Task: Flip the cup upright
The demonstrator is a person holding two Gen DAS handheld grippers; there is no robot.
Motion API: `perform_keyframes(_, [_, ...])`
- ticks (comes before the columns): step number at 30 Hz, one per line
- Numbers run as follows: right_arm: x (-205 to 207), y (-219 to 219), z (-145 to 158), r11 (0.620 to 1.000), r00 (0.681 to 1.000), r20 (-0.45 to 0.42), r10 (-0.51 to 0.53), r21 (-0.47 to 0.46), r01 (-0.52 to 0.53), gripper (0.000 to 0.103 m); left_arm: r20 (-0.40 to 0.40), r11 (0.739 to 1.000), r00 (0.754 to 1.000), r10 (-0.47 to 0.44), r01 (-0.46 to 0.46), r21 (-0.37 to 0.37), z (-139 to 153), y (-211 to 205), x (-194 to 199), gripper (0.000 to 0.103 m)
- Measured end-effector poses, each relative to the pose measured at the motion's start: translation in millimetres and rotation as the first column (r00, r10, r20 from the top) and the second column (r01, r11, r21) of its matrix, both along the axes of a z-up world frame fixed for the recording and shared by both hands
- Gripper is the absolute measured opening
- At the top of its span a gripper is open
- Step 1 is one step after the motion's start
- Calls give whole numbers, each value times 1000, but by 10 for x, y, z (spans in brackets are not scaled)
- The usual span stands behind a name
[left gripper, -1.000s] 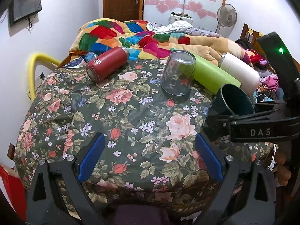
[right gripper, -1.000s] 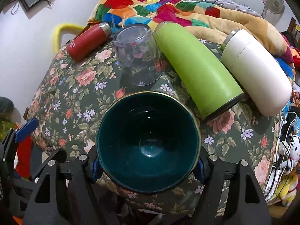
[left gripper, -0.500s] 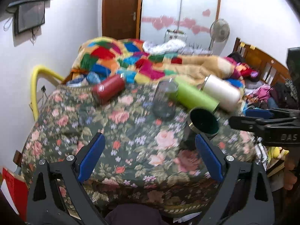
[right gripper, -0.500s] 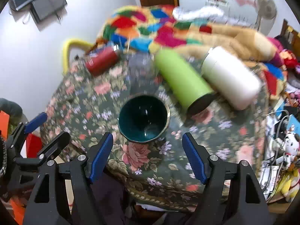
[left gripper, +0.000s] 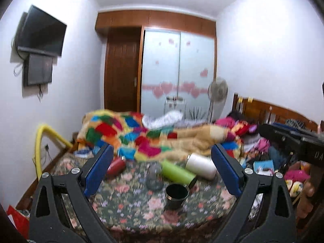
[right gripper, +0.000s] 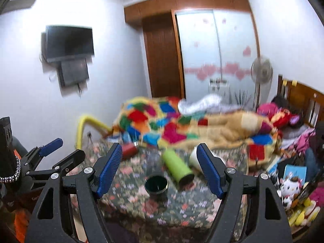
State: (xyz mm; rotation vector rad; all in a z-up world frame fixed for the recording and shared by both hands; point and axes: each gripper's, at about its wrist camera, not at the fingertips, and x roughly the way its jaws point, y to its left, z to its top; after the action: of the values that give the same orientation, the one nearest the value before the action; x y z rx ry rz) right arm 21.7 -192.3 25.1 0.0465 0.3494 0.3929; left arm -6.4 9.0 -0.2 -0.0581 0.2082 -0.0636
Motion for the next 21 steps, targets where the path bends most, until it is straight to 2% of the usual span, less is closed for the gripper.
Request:
perform_keyframes(3, [-202, 19, 76, 1000, 997, 76, -14, 8, 14, 76, 51, 1000, 999, -1, 1, -11, 109, -43, -173, 101])
perform_keyframes(7, [-324, 16, 80, 999, 991, 128, -36, 13, 35, 82, 98, 999, 994, 37, -38, 6, 152, -108, -353, 103])
perform_keyframes(9, [-348, 43, 53, 999, 989, 140, -45, 5, 45, 84, 103, 999, 993, 50, -52, 11, 137, -127, -400, 103])
perform_keyframes(13, [-367, 26, -20, 997, 985, 153, -75, -1, 76, 101, 103, 997, 992, 74, -77, 18, 81, -134, -440, 103])
perform_keyframes(21, [-400, -20, -82, 995, 985, 142, -96, -21, 100, 103, 77, 995, 993, 90, -92, 25, 10, -155, -445, 103])
